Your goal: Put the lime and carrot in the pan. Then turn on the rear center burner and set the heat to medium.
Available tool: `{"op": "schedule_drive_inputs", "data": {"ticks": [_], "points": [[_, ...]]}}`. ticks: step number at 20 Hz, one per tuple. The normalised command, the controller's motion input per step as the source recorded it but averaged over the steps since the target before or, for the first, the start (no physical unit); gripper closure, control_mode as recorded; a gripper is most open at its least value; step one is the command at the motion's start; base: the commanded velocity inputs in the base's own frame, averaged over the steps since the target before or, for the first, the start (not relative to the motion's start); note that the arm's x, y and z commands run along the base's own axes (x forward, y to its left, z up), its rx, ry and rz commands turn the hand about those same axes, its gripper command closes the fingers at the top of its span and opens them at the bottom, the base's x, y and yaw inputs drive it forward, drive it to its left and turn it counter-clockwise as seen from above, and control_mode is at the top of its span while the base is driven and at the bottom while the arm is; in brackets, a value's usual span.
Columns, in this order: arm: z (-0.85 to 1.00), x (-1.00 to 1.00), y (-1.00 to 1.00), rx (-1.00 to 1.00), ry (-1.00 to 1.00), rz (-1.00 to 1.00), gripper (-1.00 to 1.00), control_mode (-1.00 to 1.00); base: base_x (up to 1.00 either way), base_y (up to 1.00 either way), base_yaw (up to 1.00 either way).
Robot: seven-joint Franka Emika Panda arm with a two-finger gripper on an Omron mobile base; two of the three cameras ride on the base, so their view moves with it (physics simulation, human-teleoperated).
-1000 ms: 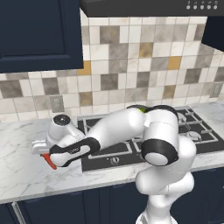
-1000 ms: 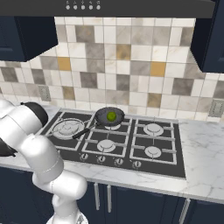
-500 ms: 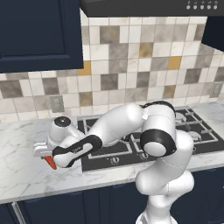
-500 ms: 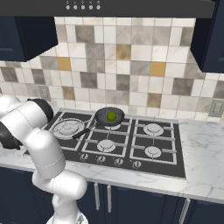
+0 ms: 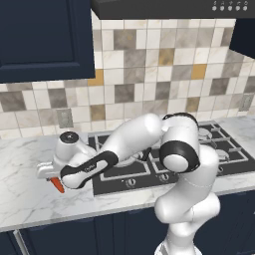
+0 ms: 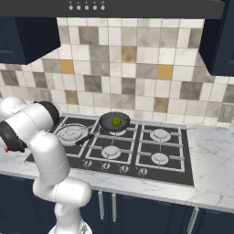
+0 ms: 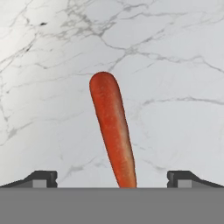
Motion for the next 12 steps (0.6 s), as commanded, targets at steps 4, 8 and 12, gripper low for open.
{"op": "schedule_drive_inputs", "data": {"ticks": [4, 8, 12], "points": [[-0.02, 0.17, 0.0, -0.04, 0.0, 0.0, -1.0, -1.0, 0.0, 0.0, 0.0], [-0.07, 0.08, 0.0, -0.04, 0.0, 0.0, -1.0, -1.0, 0.0, 0.0, 0.0], [-0.09, 0.0, 0.17, 0.0, 0.0, 0.04, -1.0, -1.0, 0.0, 0.0, 0.0]]}}
